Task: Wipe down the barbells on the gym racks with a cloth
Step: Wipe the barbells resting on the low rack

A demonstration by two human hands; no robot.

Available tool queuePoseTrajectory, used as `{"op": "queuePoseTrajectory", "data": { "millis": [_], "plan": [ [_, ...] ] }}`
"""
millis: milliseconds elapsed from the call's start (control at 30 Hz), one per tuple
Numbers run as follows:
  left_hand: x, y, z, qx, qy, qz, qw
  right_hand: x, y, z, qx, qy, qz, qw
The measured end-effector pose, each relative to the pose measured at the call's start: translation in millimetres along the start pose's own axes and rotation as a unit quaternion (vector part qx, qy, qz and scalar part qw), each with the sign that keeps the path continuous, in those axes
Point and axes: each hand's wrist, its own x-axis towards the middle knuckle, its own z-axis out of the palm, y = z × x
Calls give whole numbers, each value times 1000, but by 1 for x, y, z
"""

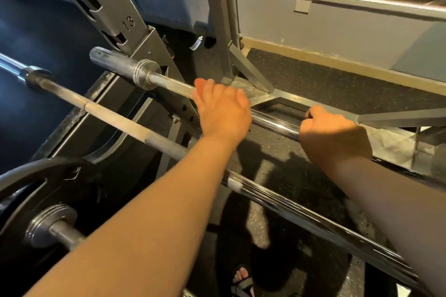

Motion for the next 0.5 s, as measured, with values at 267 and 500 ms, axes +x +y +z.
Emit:
{"op": "queuePoseTrajectory", "data": {
  "millis": [267, 500],
  "plan": [
    [-31, 0, -16, -21, -49, 218, 974, -11, -12, -16, -55, -33, -40, 997],
    [17, -38, -16, 12, -48, 37, 998, -7, -1, -1, 29, 60, -15, 998]
  ]
}}
